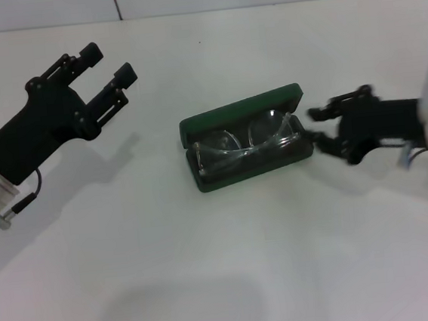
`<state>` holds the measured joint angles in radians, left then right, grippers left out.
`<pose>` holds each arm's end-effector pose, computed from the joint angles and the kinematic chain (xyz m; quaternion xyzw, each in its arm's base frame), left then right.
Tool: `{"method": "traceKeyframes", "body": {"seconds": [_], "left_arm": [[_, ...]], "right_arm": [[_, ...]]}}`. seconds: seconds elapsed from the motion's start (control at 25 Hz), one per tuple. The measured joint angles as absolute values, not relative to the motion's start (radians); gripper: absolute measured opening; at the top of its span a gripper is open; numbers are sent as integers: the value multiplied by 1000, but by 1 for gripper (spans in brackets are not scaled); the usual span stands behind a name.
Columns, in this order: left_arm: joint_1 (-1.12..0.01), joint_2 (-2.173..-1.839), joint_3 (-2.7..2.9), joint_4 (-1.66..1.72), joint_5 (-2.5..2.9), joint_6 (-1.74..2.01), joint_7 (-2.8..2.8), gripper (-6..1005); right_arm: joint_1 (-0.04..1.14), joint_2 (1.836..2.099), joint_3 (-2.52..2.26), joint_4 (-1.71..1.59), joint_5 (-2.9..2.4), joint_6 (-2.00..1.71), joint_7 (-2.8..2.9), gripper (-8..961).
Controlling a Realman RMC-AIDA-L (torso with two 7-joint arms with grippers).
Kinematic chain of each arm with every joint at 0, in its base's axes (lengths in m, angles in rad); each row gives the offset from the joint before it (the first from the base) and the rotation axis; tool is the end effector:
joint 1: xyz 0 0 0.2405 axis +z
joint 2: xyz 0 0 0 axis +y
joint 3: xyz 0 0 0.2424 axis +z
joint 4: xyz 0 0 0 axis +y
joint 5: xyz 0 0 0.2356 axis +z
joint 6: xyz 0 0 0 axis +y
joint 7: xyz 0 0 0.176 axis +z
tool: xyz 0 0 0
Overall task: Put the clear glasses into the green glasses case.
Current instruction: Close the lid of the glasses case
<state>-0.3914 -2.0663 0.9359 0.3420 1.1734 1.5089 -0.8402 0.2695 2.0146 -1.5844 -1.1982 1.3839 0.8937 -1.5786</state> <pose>-0.2666 0.3417 -0.0125 -0.8266 -0.1593 -0.4313 0.3245 0.2009 0.3781 -0.0534 -0.9600 0.0736 0.0936 0.2535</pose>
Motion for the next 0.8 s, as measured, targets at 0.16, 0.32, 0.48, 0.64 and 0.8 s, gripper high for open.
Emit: {"method": "traceKeyframes", "body": {"seconds": [0.16, 0.32, 0.48, 0.64, 0.8], "left_arm": [[-424, -2059, 941, 344, 1181, 1447, -929, 665], [-522, -2051, 944, 345, 1299, 1272, -1095, 665], [-647, -2057, 944, 345, 1479, 1095, -1284, 666], [-740, -2077, 945, 345, 1628, 994, -1405, 666], [-793, -2092, 984, 337, 1708, 950, -1443, 667]], "right_arm": [[293, 2015, -1411, -968, 1602, 922, -1738, 311], [335, 2017, -1198, -696, 1818, 1045, -1948, 311], [372, 2017, -1022, -497, 1927, 1166, -2094, 311], [379, 2021, -966, -446, 1934, 1189, -2140, 311], [397, 2023, -972, -421, 1929, 1186, -2156, 311]]}}
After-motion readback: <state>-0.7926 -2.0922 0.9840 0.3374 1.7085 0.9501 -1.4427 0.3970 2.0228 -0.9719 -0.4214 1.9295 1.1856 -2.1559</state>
